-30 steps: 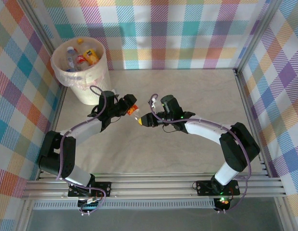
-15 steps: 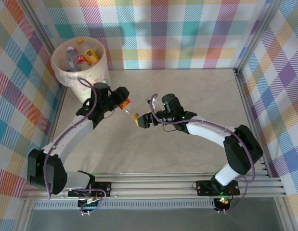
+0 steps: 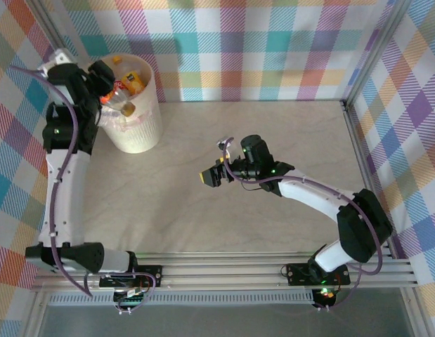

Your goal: Put the plastic bottles in the bin

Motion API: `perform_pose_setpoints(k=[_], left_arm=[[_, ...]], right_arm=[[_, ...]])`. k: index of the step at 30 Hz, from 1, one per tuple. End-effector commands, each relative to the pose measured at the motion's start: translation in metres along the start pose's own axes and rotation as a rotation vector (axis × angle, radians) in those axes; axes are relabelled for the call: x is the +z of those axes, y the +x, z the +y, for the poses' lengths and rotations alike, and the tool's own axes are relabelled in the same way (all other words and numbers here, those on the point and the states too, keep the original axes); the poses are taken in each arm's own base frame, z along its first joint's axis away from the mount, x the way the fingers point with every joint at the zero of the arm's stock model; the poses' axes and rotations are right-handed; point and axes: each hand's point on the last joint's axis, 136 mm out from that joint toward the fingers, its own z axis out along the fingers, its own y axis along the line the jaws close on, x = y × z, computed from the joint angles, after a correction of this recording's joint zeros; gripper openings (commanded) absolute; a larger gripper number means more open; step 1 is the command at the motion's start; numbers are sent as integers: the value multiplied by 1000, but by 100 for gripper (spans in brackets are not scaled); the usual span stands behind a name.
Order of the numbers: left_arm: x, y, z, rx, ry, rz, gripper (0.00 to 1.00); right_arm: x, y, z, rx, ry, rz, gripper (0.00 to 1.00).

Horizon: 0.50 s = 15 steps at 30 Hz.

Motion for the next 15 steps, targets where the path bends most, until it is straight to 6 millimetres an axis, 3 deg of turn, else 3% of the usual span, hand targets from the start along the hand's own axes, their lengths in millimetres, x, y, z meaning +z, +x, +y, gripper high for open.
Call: perform_pose_setpoints(k=[1, 4, 8, 15], left_arm=[[24, -10, 24, 49, -91, 3, 52], [46, -26, 30, 43, -99, -19, 52], [74, -33, 29, 59, -63, -44, 53], [126, -20, 24, 161, -4, -19, 53]], right_arm=[[-10, -2, -10, -2, 68, -11, 100], [-13, 1, -14, 20, 96, -2, 100], [-18, 7, -16, 42, 119, 17, 100], [-26, 19, -25, 90, 181, 36, 100]])
